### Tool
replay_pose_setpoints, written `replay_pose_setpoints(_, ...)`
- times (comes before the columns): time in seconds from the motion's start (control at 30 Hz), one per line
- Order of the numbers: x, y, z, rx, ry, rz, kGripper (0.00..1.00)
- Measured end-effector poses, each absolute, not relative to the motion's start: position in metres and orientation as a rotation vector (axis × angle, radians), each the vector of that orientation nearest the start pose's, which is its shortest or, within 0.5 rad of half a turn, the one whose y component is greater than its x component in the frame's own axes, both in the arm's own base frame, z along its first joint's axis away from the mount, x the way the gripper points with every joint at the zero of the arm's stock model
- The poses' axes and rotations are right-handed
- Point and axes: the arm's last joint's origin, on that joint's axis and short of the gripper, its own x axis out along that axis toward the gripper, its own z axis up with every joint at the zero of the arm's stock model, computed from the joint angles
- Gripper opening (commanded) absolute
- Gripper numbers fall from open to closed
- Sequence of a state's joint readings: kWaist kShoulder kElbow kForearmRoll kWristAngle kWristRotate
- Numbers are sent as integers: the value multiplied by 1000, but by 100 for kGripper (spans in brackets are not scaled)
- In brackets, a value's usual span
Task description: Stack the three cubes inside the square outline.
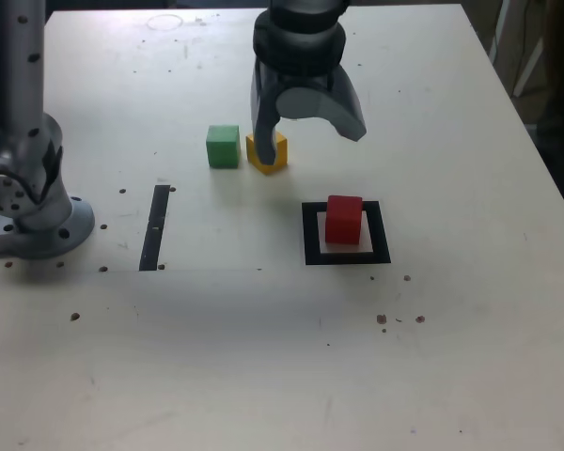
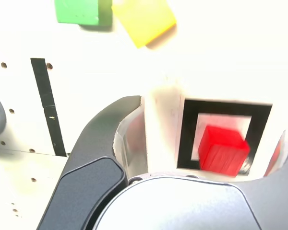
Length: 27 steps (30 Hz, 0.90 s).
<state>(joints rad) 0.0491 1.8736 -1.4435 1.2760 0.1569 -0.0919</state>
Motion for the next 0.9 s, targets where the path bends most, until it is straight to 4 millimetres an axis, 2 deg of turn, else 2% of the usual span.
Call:
replay_pose_setpoints(0.23, 307, 36, 281, -91, 1698, 315, 99)
replay_pose_setpoints(0.47, 307, 38, 280, -155, 1697, 346, 99)
replay_pose_setpoints(0.7, 302, 48, 259, -237, 1731, 375, 99)
replay_pose_setpoints(0.9, 298, 53, 250, -271, 1728, 386, 99)
